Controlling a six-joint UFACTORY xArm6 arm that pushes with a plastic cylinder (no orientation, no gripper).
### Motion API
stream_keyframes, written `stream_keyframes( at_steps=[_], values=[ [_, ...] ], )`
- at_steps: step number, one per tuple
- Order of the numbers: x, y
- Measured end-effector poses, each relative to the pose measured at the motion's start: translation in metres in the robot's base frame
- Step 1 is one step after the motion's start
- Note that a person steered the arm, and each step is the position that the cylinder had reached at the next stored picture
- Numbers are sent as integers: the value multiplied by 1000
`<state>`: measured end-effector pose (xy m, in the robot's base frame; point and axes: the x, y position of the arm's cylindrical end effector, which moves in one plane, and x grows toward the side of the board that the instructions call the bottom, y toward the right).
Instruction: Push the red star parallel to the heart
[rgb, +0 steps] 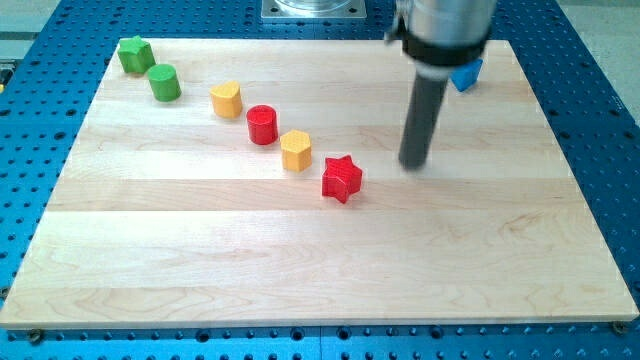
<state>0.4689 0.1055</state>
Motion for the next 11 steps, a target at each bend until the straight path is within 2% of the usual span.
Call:
stream_keyframes(
  at_steps=[1, 2, 3, 4, 5, 6, 7, 9, 10, 11],
  values=[
    [73, -19],
    [50, -82],
    [9, -28],
    [-5, -3],
    [45, -32],
    [54, -90],
    [-8, -102],
    [-128, -9],
    [-125, -27],
    [-103, -83]
  ],
)
